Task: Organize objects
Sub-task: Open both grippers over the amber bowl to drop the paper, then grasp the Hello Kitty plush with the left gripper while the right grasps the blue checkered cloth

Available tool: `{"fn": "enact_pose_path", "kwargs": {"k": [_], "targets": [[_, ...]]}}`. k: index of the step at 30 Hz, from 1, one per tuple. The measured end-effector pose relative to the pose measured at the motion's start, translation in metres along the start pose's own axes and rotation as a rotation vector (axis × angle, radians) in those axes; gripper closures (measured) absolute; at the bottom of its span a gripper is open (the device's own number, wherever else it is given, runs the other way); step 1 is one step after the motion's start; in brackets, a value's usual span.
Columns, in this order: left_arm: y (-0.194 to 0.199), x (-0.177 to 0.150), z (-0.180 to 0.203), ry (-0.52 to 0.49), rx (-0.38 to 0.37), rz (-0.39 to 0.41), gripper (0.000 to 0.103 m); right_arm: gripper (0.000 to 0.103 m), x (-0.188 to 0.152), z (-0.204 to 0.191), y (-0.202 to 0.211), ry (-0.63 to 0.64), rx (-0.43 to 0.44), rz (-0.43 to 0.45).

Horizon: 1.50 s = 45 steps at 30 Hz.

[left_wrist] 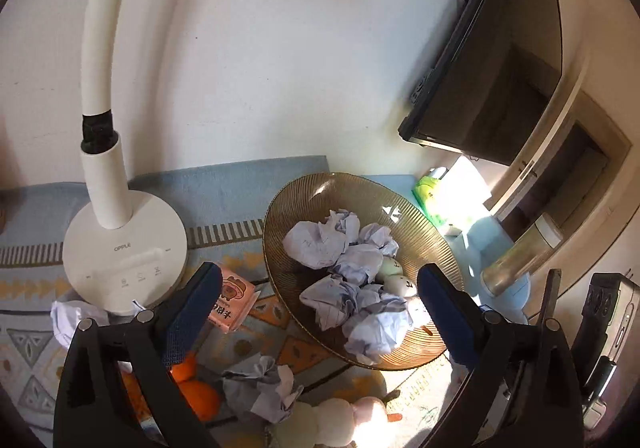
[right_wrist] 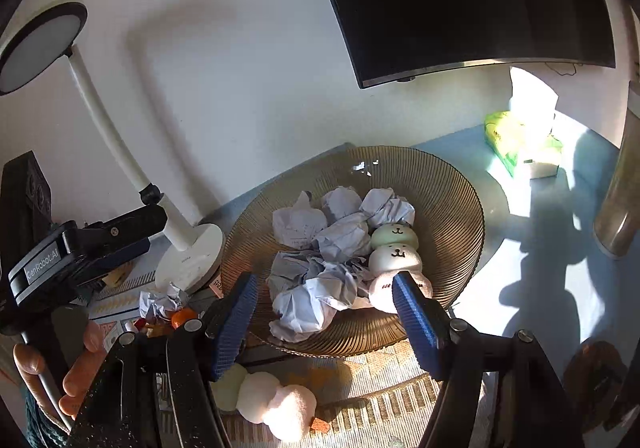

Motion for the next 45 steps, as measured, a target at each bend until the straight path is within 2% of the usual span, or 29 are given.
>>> {"fn": "enact_pose_path", "kwargs": {"k": [4,9,12,13,15,17,18,21,24,26,27,29,35,36,38,40,42,45], "targets": [[0.061,-0.005,0.014,-0.041,0.027,0.085,0.005,0.035,-0.01,-0.022,0.027,0.053,0.028,0.032],[0.149,-0.006,0.032,-0.077,0.078,0.222,0.003,0.035,-0.022,-0.065,0.067,0.121,0.118,0.076],[0.194,-0.02,0.026,-0.082,0.171,0.291,0.0,0.032,-0.037,-0.091,0.085,0.174,0.167,0.111],[0.203,-0.031,0.018,-0.074,0.209,0.304,0.0,0.026,-0.045,-0.098,0.085,0.189,0.173,0.11],[0.211,-0.061,-0.01,-0.042,0.3,0.311,0.0,0.021,-0.07,-0.109,0.078,0.221,0.188,0.096],[0.203,-0.101,-0.05,0.012,0.399,0.262,0.001,0.021,-0.098,-0.115,0.06,0.245,0.19,0.066],[0.196,-0.119,-0.068,0.036,0.423,0.226,0.001,0.021,-0.112,-0.118,0.051,0.255,0.194,0.045],[0.18,-0.159,-0.112,0.109,0.466,0.151,0.003,0.021,-0.139,-0.124,0.028,0.286,0.182,0.005],[0.174,-0.176,-0.124,0.134,0.48,0.139,0.003,0.021,-0.146,-0.126,0.019,0.312,0.152,0.006],[0.174,-0.177,-0.121,0.125,0.469,0.143,0.003,0.021,-0.15,-0.124,0.01,0.307,0.142,-0.002],[0.174,-0.178,-0.121,0.119,0.478,0.142,0.003,0.021,-0.154,-0.124,0.003,0.304,0.13,-0.032],[0.168,-0.179,-0.119,0.116,0.477,0.111,0.003,0.021,-0.156,-0.127,-0.006,0.325,0.097,-0.065],[0.158,-0.18,-0.116,0.074,0.501,0.061,0.003,0.021,-0.164,-0.137,-0.004,0.399,0.084,-0.052],[0.155,-0.181,-0.117,0.084,0.502,0.038,0.003,0.021,-0.165,-0.138,-0.004,0.405,0.085,-0.051],[0.145,-0.188,-0.124,0.114,0.507,-0.058,0.003,0.021,-0.165,-0.139,-0.005,0.408,0.098,-0.067],[0.139,-0.184,-0.127,0.108,0.461,-0.105,0.006,0.021,-0.167,-0.142,-0.009,0.412,0.148,-0.127],[0.141,-0.165,-0.125,0.061,0.425,-0.109,0.006,0.021,-0.167,-0.149,-0.013,0.387,0.22,-0.223],[0.134,-0.133,-0.123,-0.072,0.347,-0.139,0.006,0.022,-0.156,-0.167,-0.014,0.355,0.254,-0.27]]}}
Point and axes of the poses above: each gripper's, at about its wrist camera, not at the fingertips, and y roughly against the way its jaws point, z to its right, x to its top, the point moved 7 cm from there along -y, roughly the way its jaws point, and after that the axes turned 15 degrees about -x, right-handed, at the moved point
